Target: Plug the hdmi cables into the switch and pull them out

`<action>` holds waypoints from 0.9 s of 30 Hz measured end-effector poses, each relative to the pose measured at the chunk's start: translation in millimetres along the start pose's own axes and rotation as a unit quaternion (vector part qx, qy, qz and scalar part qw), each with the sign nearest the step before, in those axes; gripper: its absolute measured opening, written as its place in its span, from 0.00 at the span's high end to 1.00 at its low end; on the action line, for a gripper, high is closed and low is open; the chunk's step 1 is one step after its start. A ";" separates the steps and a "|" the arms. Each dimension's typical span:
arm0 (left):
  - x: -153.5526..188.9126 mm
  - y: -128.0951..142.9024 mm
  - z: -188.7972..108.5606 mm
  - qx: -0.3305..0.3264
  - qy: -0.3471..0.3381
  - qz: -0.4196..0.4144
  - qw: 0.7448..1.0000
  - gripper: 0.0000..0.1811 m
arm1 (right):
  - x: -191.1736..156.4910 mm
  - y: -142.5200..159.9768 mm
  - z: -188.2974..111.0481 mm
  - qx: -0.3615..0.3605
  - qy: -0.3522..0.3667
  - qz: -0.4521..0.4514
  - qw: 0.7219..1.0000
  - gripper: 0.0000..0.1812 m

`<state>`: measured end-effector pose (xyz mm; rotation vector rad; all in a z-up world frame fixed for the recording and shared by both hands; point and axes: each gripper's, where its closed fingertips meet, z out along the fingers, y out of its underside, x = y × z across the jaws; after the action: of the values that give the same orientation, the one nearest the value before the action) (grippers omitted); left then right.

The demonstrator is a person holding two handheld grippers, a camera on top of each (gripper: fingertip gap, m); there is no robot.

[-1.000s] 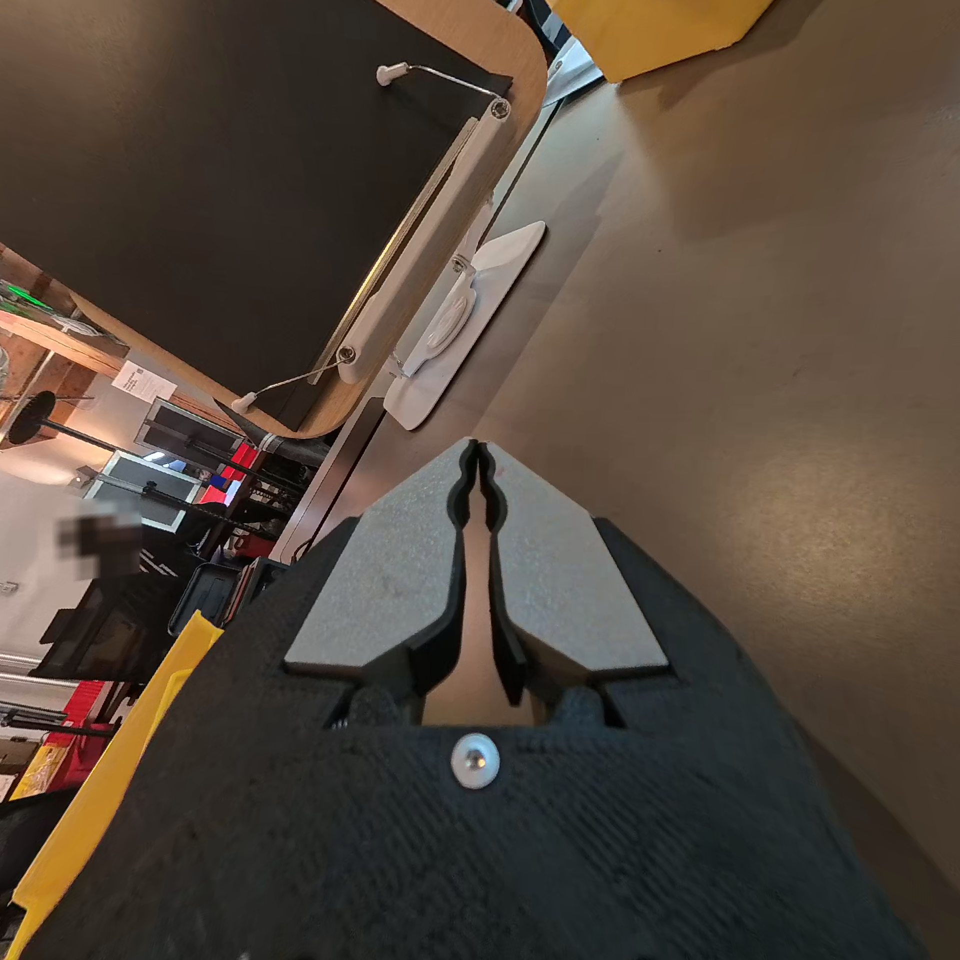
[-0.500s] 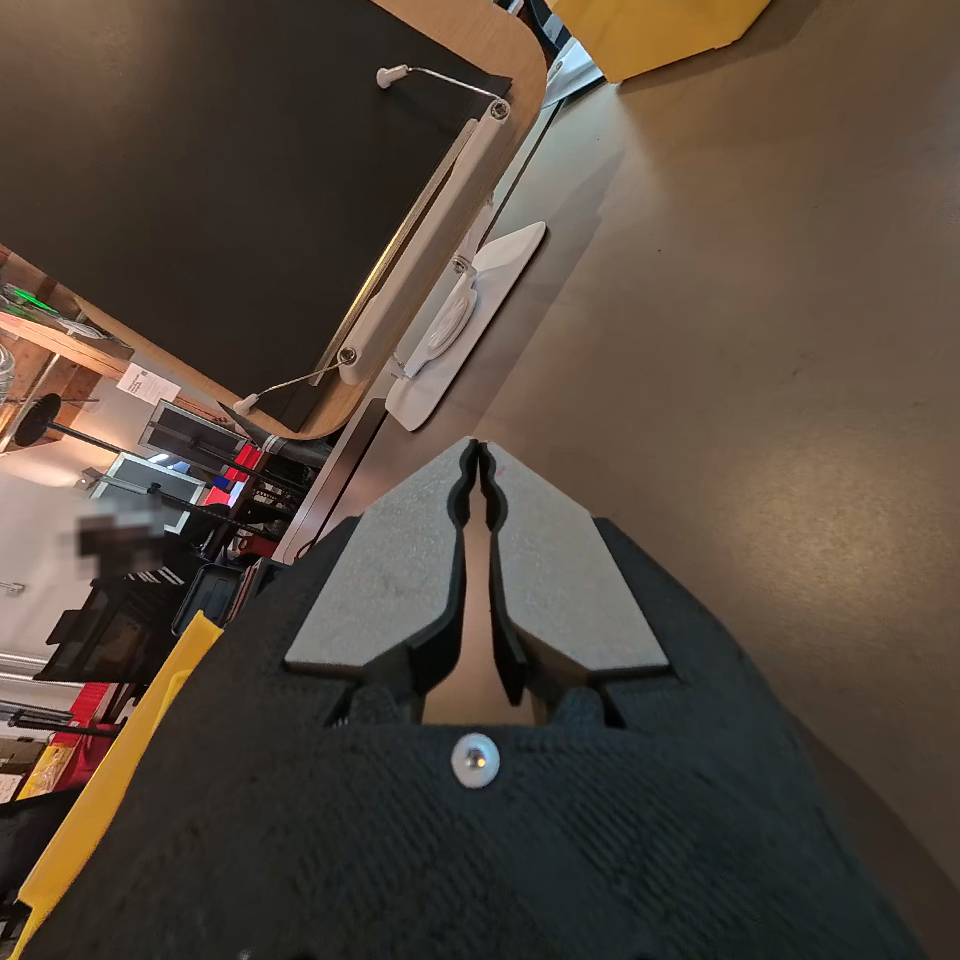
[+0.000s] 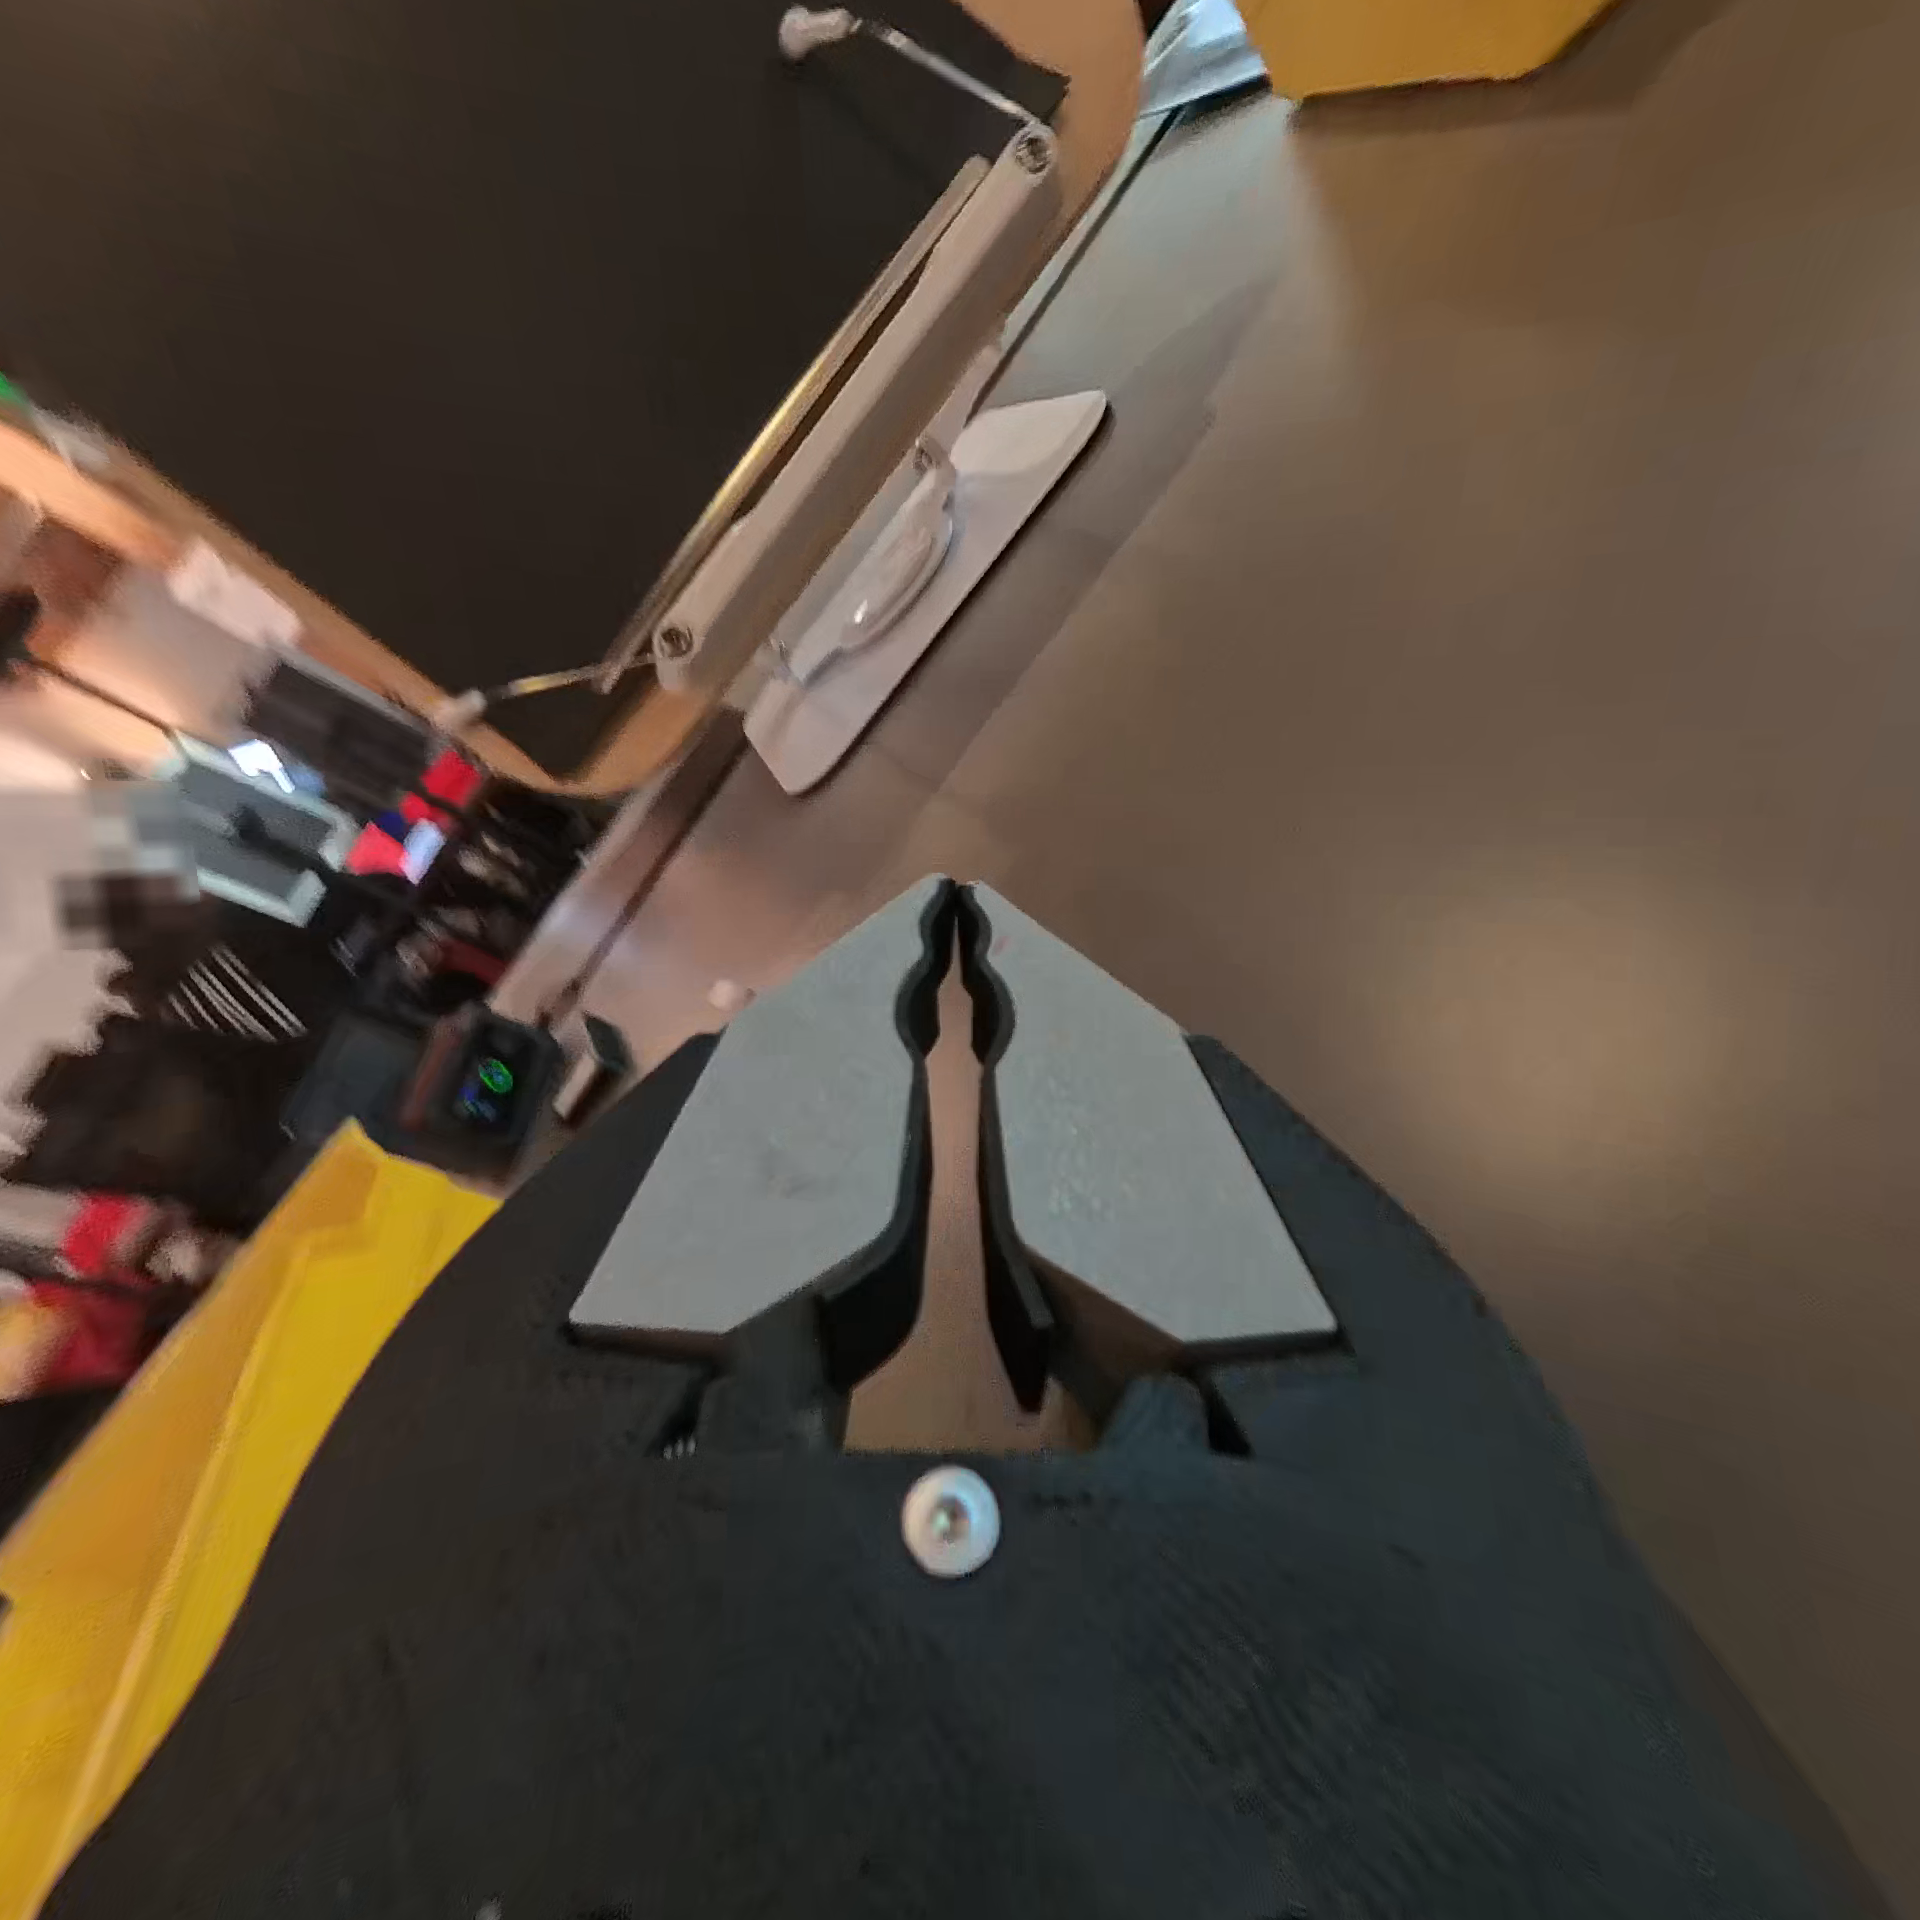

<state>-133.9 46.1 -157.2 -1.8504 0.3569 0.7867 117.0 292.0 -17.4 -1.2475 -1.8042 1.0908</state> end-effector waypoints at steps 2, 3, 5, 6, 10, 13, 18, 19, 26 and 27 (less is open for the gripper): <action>14.5 -11.3 -14.2 -0.005 0.018 -0.046 0.999 1.00 | -20.2 -5.7 -16.7 0.081 0.034 -0.020 0.996 0.88; 25.9 -20.4 -23.5 0.008 0.035 -0.054 0.998 1.00 | -23.9 -2.1 -24.3 0.099 0.064 -0.022 0.993 0.87; 42.5 -31.7 -43.0 0.014 0.061 -0.088 0.994 0.99 | -24.6 20.9 -36.5 0.074 0.115 -0.029 0.990 0.87; 51.6 -34.2 -53.5 0.006 0.088 -0.121 0.989 0.95 | -23.4 37.9 -41.0 0.039 0.128 -0.035 0.990 0.88; 47.9 -36.5 -107.6 -0.020 0.112 -0.206 0.972 0.76 | 5.5 101.2 -60.2 -0.065 0.190 -0.006 0.980 0.65; 12.1 -32.3 -159.1 -0.021 0.046 -0.223 0.974 0.72 | 33.5 124.0 -81.5 -0.079 0.256 0.009 0.963 0.55; -40.1 24.5 -227.2 -0.108 -0.060 -0.249 0.961 0.64 | 51.9 152.9 -79.9 -0.080 0.233 0.047 0.968 0.48; -45.9 39.6 -236.6 -0.135 -0.075 -0.254 0.955 0.63 | 56.9 161.8 -75.6 -0.097 0.232 0.047 0.967 0.46; -67.5 83.2 -262.5 -0.172 -0.155 -0.266 0.936 0.63 | 59.4 187.9 -40.3 -0.158 0.189 0.035 0.969 0.69; -69.3 89.3 -259.0 -0.176 -0.159 -0.264 0.935 0.64 | 60.8 192.0 -38.6 -0.171 0.196 0.039 0.965 0.73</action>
<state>-145.2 -232.7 -112.8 -1.9701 -0.5061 0.7829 204.7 396.0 -171.0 -1.6188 -1.6846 0.5270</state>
